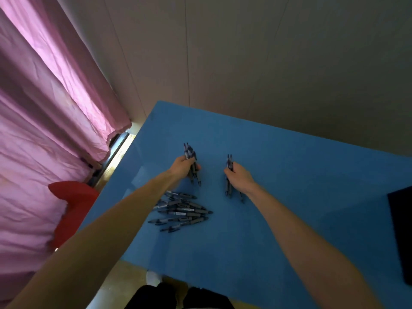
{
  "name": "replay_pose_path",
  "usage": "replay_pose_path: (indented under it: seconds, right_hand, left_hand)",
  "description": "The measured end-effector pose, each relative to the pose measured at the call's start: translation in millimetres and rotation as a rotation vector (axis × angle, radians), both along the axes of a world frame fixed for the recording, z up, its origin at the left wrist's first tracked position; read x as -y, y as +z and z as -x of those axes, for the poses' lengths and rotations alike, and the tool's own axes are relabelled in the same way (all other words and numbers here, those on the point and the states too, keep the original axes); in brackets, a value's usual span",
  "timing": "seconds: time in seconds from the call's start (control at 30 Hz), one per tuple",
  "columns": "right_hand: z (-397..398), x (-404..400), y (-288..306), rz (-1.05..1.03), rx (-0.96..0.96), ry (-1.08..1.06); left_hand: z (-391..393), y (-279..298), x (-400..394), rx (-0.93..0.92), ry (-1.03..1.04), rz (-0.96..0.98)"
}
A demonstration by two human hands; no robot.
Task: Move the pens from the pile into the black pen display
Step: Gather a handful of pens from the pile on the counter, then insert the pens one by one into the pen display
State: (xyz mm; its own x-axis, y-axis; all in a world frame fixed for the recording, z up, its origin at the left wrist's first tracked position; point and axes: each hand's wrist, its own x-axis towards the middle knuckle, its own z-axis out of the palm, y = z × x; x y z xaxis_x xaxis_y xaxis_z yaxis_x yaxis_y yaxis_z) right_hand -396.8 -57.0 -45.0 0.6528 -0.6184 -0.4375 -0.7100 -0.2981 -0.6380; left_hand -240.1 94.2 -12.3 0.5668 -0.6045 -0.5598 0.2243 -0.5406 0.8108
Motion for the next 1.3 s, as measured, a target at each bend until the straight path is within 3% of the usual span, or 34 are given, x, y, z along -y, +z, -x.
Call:
replay_pose_path:
  seconds: [0.3,0.57,0.73,0.97,1.3]
  right_hand:
    - [34,-35,26,-0.278,0.325,-0.352]
    - [100,-78,67,-0.309,0.447,-0.514]
    - [150,-111,94,-0.299,0.506,-0.563]
    - [231,-144,150,-0.206,0.517,-0.589]
    - [353,-128,201,-0.050,0.570,-0.700]
  left_hand:
    - [35,40,-11,0.004,-0.055,0.048]
    - [91,85,-50,0.078,-0.157,0.174]
    - [134,101,-75,0.057,-0.148,0.264]
    - [205,113,-89,0.107,-0.207,0.239]
    - [315,162,-61,0.122,-0.207,0.331]
